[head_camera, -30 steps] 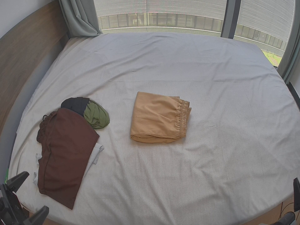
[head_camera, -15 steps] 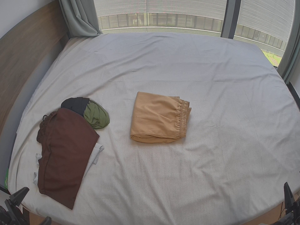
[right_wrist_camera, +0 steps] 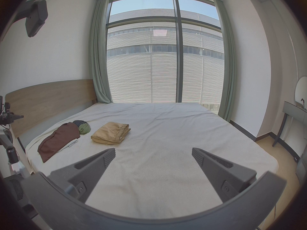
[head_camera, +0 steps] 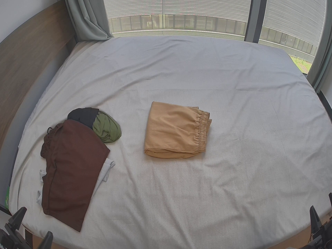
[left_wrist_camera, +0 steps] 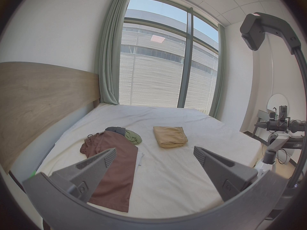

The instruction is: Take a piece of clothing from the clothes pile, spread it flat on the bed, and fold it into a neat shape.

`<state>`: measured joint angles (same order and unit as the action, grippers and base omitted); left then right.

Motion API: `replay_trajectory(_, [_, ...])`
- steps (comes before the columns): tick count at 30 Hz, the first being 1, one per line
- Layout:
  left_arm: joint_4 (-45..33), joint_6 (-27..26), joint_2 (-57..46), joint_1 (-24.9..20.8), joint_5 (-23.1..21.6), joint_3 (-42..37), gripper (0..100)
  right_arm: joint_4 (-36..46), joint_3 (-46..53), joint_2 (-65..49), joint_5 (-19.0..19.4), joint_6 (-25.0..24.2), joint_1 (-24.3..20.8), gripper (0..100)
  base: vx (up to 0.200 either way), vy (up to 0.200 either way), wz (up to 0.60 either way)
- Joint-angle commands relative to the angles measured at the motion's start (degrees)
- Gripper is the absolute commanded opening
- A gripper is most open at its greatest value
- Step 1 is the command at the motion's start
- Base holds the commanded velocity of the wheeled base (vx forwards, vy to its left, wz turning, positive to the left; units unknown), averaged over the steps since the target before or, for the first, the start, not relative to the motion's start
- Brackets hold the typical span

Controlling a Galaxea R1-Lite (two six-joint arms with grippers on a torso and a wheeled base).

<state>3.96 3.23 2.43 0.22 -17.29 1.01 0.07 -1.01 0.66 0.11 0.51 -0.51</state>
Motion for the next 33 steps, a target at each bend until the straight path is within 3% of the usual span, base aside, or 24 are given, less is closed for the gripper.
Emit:
replay_trajectory(1, [0.08, -0.15, -2.43, -0.04, 1.38, -1.01, 100, 0.19, 0.92, -0.66, 0.15, 0.1, -0.02, 100, 0.0, 0.0, 0.0])
replay_trajectory(5, [-0.01, -0.95, -2.43, -0.04, 10.34, -1.01, 100, 0.1, 0.92, -0.66, 0.15, 0.1, -0.02, 100, 0.0, 0.0, 0.0])
replay_trajectory(6, [-0.01, -0.95, -2.43, -0.04, 10.34, -1.01, 100, 0.1, 0.92, -0.66, 0.15, 0.1, -0.02, 100, 0.0, 0.0, 0.0])
replay_trajectory(9, [-2.47, -6.04, -2.43, 0.04, 15.79, -1.01, 100, 0.1, 1.01, -0.66, 0.15, 0.1, 0.07, 100, 0.0, 0.0, 0.0])
replay_trajectory(33, [-3.7, -3.93, -2.43, -0.22, 16.58, -1.01, 100, 0.19, 0.92, -0.66, 0.15, -0.25, -0.02, 100, 0.0, 0.0, 0.0])
